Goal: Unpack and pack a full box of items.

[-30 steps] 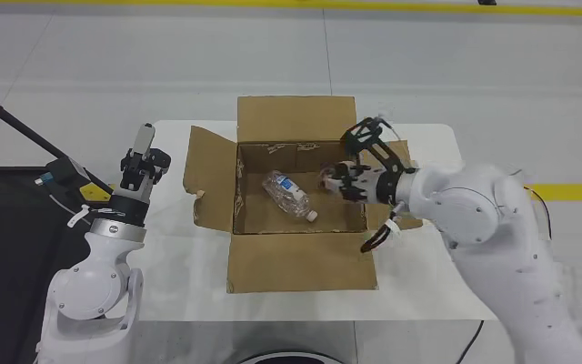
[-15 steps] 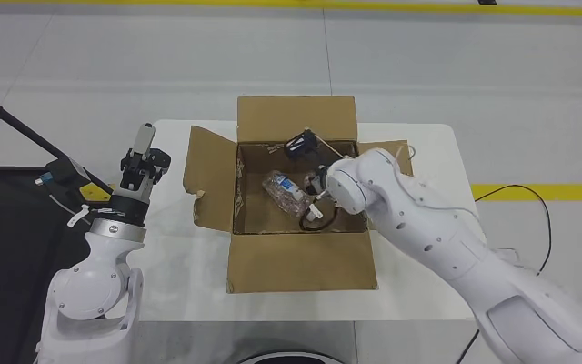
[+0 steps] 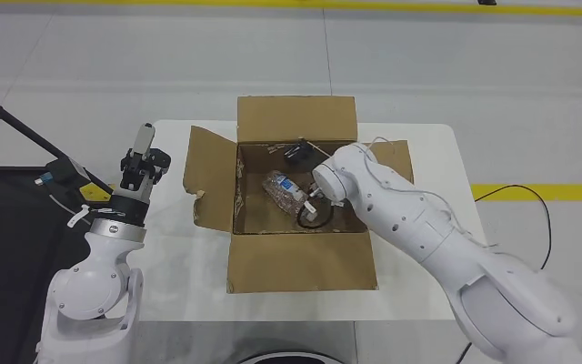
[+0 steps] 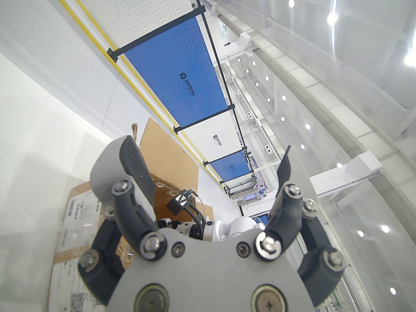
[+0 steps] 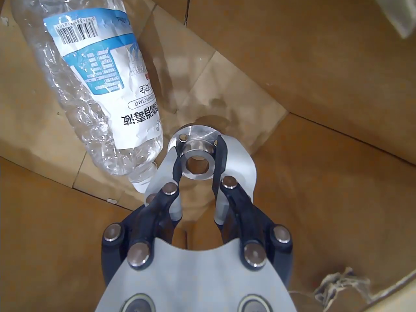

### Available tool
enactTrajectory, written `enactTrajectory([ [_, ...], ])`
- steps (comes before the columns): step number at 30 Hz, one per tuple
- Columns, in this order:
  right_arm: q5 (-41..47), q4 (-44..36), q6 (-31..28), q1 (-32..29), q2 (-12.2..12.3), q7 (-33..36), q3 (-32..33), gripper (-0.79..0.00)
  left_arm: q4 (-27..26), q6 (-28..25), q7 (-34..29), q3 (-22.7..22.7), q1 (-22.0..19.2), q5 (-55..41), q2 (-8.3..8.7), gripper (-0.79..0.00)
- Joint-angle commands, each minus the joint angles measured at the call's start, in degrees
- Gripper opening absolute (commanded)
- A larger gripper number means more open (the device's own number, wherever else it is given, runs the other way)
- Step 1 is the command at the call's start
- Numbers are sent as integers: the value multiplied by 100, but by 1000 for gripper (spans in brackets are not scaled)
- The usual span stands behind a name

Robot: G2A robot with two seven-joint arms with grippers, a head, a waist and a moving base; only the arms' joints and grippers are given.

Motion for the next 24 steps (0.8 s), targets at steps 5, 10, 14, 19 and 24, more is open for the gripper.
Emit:
enactTrajectory([
  [5, -65, 234, -114, -4, -121, 29, 8, -536, 0, 0, 0, 0, 0, 0, 0, 0],
  [10, -165, 226, -159, -39, -135, 91, 108, -443, 0, 0, 0, 0, 0, 0, 0, 0],
  [14, -378, -31, -103, -108, -43, 142, 291, -437, 0, 0, 0, 0, 0, 0, 0, 0],
  [19, -669, -1122, -107, -419, 336, 453, 935, -434, 0, 0, 0, 0, 0, 0, 0, 0],
  [24, -994, -2886, -301, -1322, 955, 1015, 2303, -409, 0, 0, 0, 0, 0, 0, 0, 0],
])
